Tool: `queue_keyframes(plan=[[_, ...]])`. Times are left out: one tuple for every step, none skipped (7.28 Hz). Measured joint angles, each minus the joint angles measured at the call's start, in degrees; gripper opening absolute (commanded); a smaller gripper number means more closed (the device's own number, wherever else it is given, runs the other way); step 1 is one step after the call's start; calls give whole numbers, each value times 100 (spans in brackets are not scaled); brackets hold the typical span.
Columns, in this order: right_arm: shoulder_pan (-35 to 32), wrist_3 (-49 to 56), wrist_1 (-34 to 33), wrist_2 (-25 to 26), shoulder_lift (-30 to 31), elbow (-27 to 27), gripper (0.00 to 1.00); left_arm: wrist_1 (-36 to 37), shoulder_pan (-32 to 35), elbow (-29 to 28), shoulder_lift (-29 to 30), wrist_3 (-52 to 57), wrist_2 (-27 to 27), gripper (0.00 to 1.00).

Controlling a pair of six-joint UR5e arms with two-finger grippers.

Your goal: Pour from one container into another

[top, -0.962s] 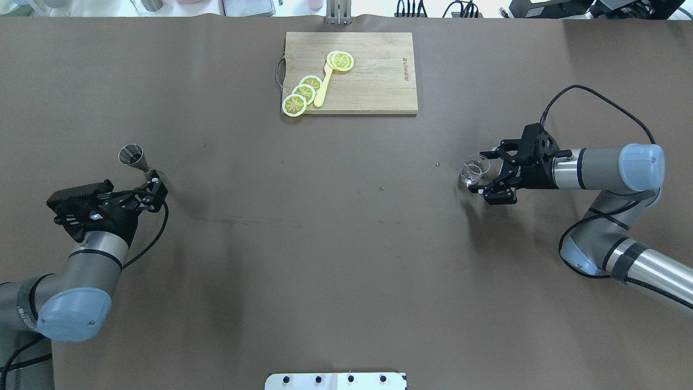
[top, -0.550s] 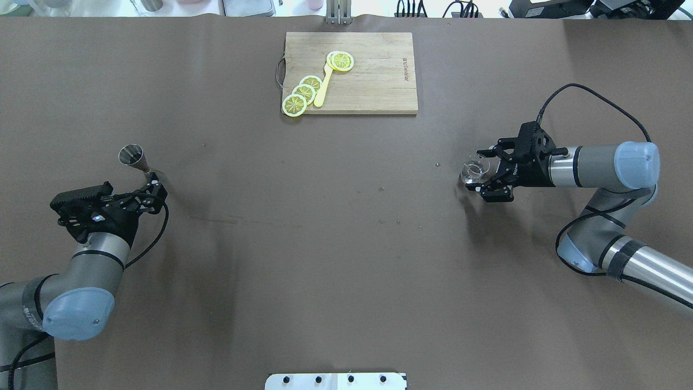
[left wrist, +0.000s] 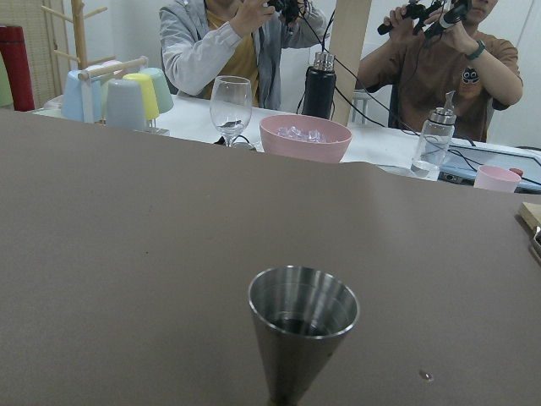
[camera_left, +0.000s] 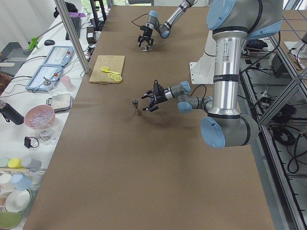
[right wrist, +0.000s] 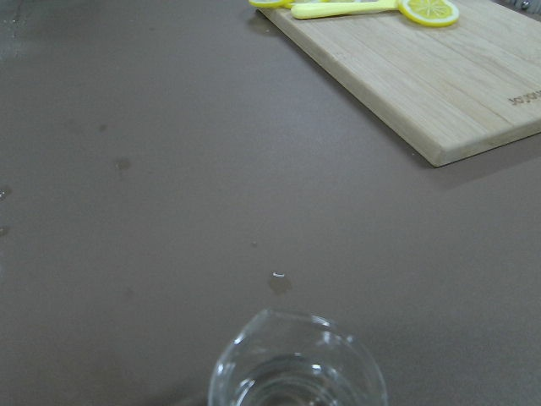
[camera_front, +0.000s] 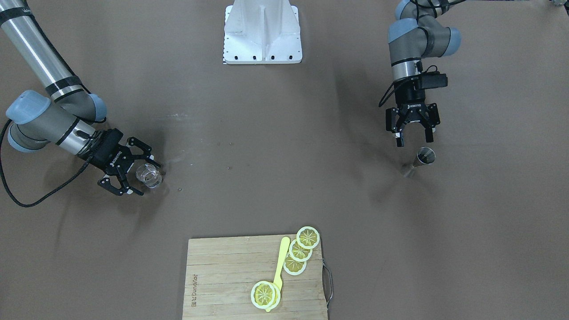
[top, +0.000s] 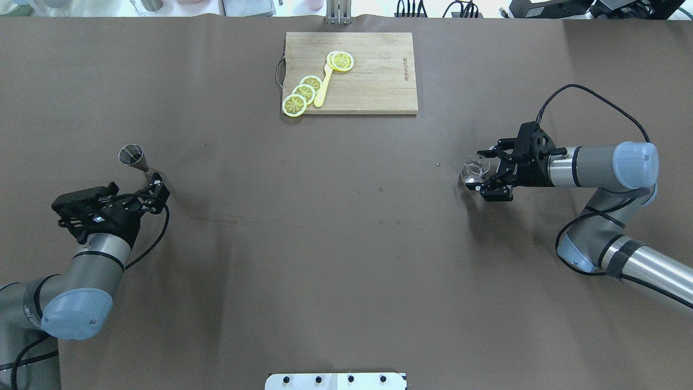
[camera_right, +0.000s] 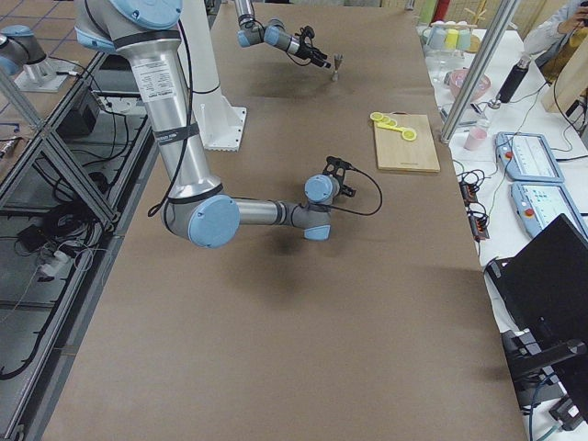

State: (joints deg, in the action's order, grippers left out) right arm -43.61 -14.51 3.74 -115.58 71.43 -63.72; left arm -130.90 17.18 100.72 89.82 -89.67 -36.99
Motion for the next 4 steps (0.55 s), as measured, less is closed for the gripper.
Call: queue_keyframes(plan=[[1, -1, -3, 5, -34, 32, 86, -25, 3, -132, 85, 2, 103, 98], [1, -5, -4, 13, -55, 46, 81, -35, 10, -264, 193, 5, 154, 98], [1, -7, -5, 16, -63, 50, 75, -41, 18, -338, 263, 6, 178, 98], [0, -7, -3, 18, -65, 52, 71, -44, 29, -381, 300, 5, 210, 98]])
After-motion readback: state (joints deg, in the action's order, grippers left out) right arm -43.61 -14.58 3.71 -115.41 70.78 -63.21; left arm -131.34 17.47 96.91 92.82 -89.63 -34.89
